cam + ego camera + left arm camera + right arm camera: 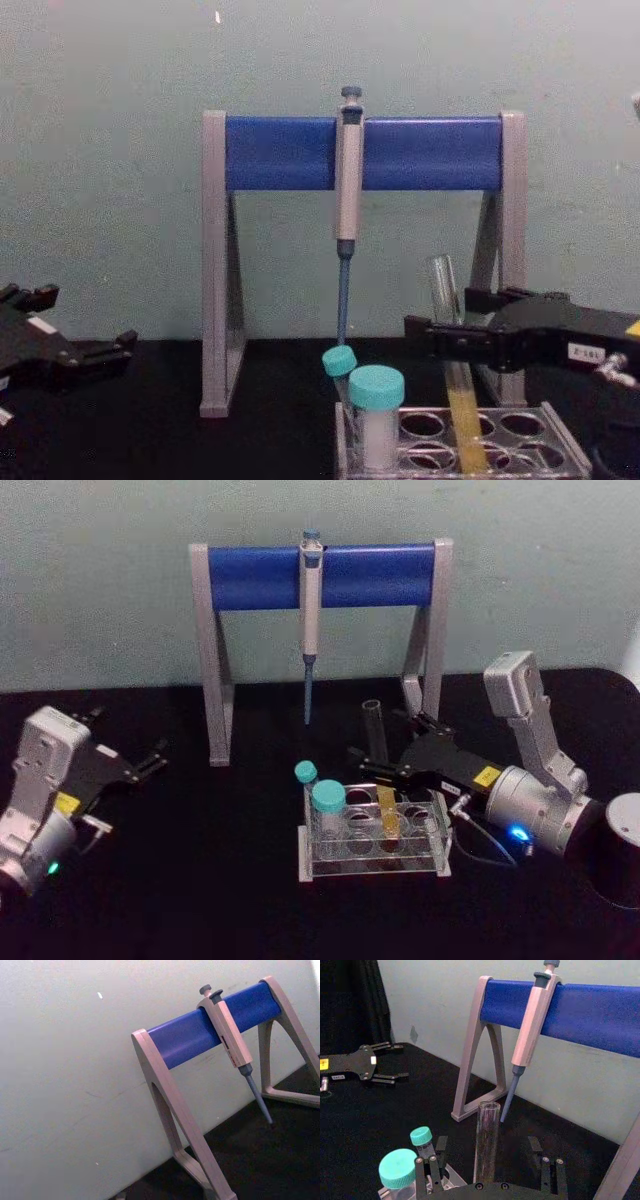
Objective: Pick up the test tube from the test tube rack, shake it, then place it back into the test tube rack.
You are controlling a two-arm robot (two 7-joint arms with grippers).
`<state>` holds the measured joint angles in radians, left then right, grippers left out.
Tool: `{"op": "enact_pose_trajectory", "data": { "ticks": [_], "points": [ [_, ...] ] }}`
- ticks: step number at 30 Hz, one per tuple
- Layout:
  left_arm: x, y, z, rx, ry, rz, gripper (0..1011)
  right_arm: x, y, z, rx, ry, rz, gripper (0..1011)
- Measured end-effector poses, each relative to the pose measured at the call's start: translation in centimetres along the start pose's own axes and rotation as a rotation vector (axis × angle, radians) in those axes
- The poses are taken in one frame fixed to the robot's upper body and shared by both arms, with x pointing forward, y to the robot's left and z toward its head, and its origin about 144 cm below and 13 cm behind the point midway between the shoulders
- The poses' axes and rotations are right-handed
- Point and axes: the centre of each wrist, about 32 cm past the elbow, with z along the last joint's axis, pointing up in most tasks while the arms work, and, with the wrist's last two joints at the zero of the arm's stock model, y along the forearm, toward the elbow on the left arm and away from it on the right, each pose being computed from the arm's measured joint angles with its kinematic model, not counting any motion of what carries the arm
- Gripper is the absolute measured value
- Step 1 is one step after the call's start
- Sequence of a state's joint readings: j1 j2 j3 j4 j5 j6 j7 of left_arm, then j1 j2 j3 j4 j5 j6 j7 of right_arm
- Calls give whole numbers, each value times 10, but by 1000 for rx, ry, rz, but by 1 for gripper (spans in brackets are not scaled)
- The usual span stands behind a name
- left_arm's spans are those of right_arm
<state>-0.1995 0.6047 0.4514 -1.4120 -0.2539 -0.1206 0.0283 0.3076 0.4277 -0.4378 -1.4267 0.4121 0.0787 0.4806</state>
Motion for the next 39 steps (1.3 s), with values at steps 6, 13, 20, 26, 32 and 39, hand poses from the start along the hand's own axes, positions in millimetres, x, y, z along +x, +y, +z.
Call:
{"op": "enact_pose_trajectory", "data": {
  "ticks": [6,13,20,26,32,39],
  "points": [
    [0,0,0,0,0,0,1001,0,1,-1,-1,-1,2,1000],
    [0,0,0,0,0,0,1001,2,3,-2,0,1,-1,1000],
    [0,0,0,0,0,0,1001,2,4,-2,2,0,1,1000],
    [0,0,0,0,0,0,1001,2,4,-2,3,0,1,1000],
    [0,0,0,0,0,0,1001,2,4,-2,3,-1,0,977],
    [0,0,0,0,0,0,1001,2,4,-2,3,-1,0,817]
  ]
}}
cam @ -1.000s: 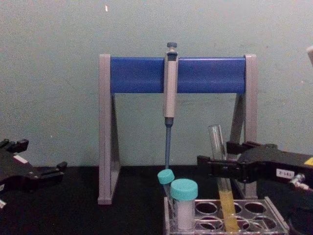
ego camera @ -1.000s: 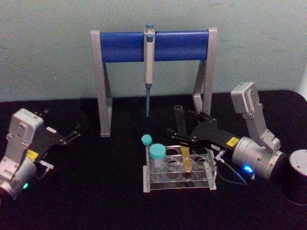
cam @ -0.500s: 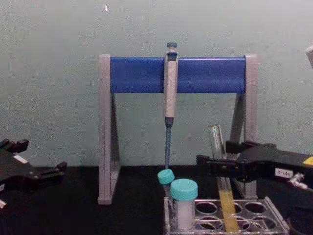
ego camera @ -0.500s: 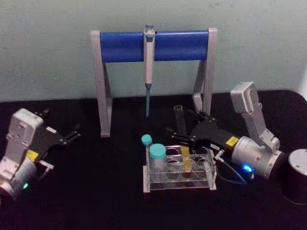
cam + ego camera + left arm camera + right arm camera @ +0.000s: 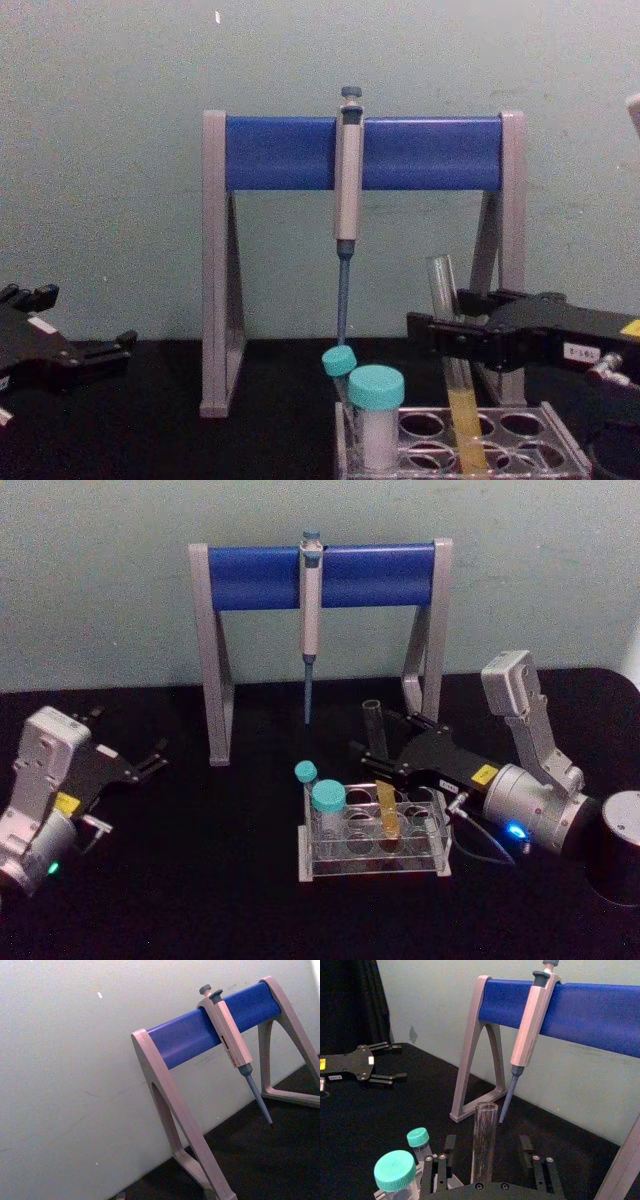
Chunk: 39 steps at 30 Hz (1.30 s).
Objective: Pick up the test tube from the test tube rack, shake it, then place it back into the test tube rack.
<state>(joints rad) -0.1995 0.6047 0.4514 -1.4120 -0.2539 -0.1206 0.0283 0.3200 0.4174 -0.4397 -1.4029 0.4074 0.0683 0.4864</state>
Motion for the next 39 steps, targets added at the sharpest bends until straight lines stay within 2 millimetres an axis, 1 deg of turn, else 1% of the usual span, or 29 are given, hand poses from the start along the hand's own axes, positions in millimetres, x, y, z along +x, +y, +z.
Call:
{"op": "enact_pose_trajectory", "data": {
  "ticks": [1,2,3,4,6,13,14,16,17,20,39],
  "points": [
    [0,0,0,0,0,0,1001,0,0,0,0,0,0,800],
    [0,0,0,0,0,0,1001,0,0,0,0,0,0,762],
    [0,0,0,0,0,0,1001,0,0,0,0,0,0,762],
    [0,0,0,0,0,0,1001,0,0,0,0,0,0,704],
    [0,0,0,0,0,0,1001,0,0,0,0,0,0,626],
    [0,0,0,0,0,0,1001,0,0,0,0,0,-1,421],
    [0,0,0,0,0,0,1001,0,0,0,0,0,-1,359],
    [0,0,0,0,0,0,1001,0,0,0,0,0,-1,322],
    [0,0,0,0,0,0,1001,0,0,0,0,0,-1,260],
    [0,0,0,0,0,0,1001,0,0,0,0,1,-1,232],
    [0,0,0,0,0,0,1001,1,-2,-1,16,3,8,232]
  ]
}}
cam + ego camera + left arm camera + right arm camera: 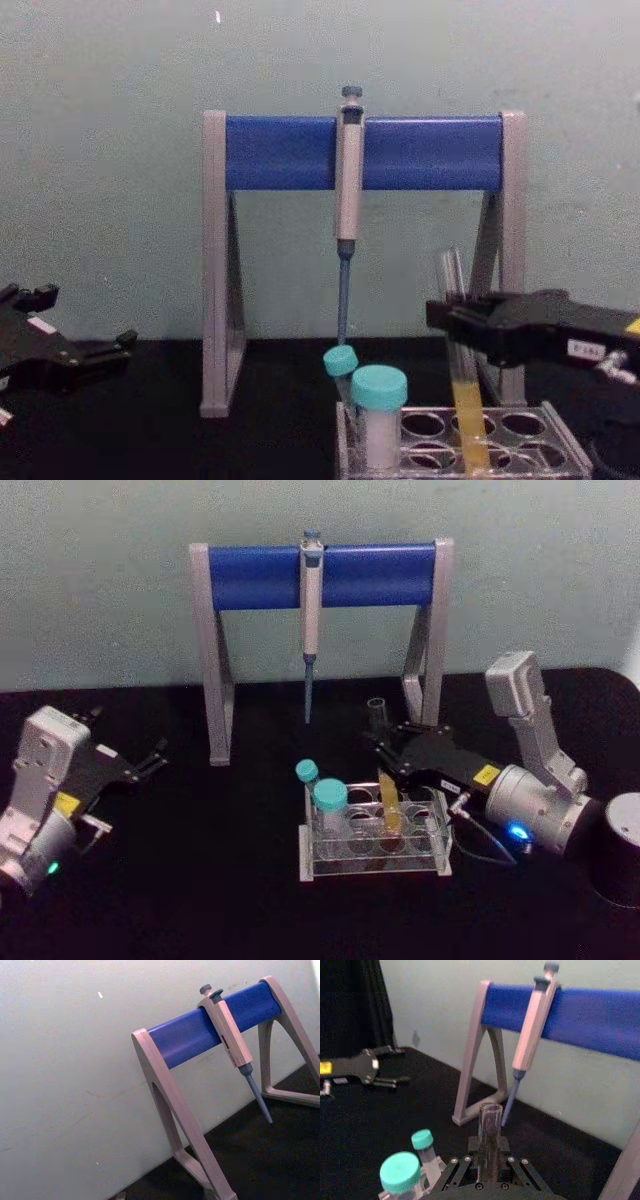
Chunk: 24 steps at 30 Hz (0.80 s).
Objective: Pick up the test tube from the test tube rack, shake it, then place it back into the test tube rack.
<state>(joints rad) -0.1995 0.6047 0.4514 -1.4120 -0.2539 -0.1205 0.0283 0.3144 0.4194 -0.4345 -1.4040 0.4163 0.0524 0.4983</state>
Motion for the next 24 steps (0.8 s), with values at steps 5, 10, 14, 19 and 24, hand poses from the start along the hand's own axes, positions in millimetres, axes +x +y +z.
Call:
{"op": "enact_pose_trajectory", "data": {
  "ticks": [5,10,14,19,24],
  "points": [
    [0,0,0,0,0,0,1001,1,-5,2,60,0,29,232],
    [0,0,0,0,0,0,1001,1,-9,6,115,0,48,232],
    [0,0,0,0,0,0,1001,1,-11,10,150,-3,51,232],
    [0,0,0,0,0,0,1001,-1,-16,19,236,-22,47,232],
    [0,0,0,0,0,0,1001,-2,-19,26,290,-45,37,232]
  ]
}}
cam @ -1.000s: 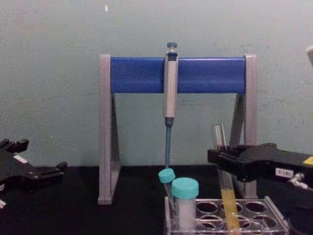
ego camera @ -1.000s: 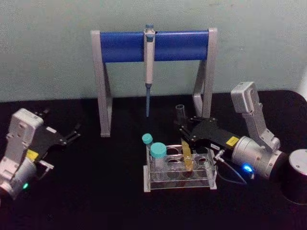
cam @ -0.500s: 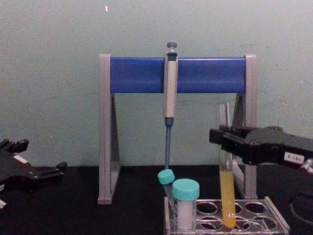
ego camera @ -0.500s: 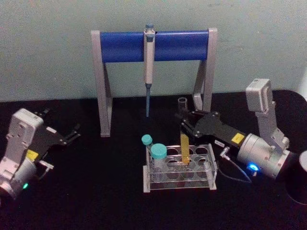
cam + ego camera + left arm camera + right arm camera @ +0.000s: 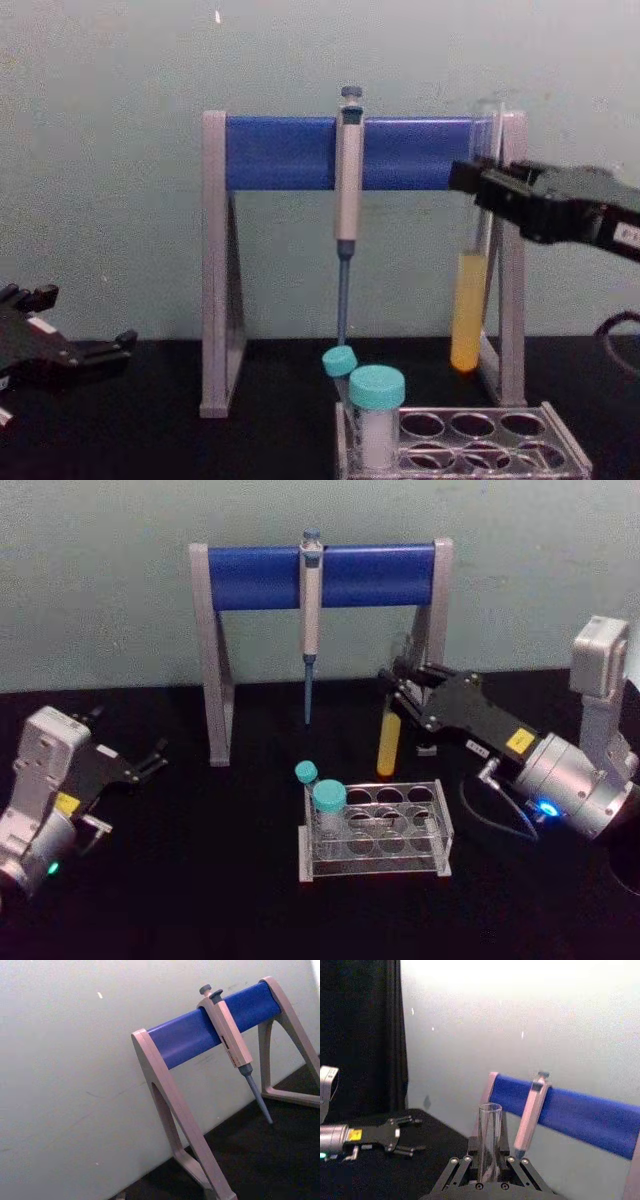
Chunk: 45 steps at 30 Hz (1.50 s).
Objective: Pick up the test tube from the test tube rack, shake it, then place it back into the test tube rack.
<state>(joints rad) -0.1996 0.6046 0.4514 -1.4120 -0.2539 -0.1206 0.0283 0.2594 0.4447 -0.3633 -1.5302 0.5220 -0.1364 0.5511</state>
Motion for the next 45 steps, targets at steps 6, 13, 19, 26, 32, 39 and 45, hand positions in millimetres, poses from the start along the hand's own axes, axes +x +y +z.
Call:
{"op": "enact_pose_trajectory", "data": {
  "ticks": [6,13,19,26,32,39,45],
  "points": [
    [0,0,0,0,0,0,1001,-1,0,2,22,-40,-34,232],
    [0,0,0,0,0,0,1001,-3,1,-1,16,-70,-56,232],
    [0,0,0,0,0,0,1001,-4,1,-2,10,-83,-66,232],
    [0,0,0,0,0,0,1001,-5,1,-3,3,-92,-52,232],
    [0,0,0,0,0,0,1001,-8,-2,-2,-7,-78,4,232],
    [0,0,0,0,0,0,1001,-9,-16,6,-34,-38,49,232],
    [0,0,0,0,0,0,1001,-8,-33,16,-72,-42,34,232]
  ]
}}
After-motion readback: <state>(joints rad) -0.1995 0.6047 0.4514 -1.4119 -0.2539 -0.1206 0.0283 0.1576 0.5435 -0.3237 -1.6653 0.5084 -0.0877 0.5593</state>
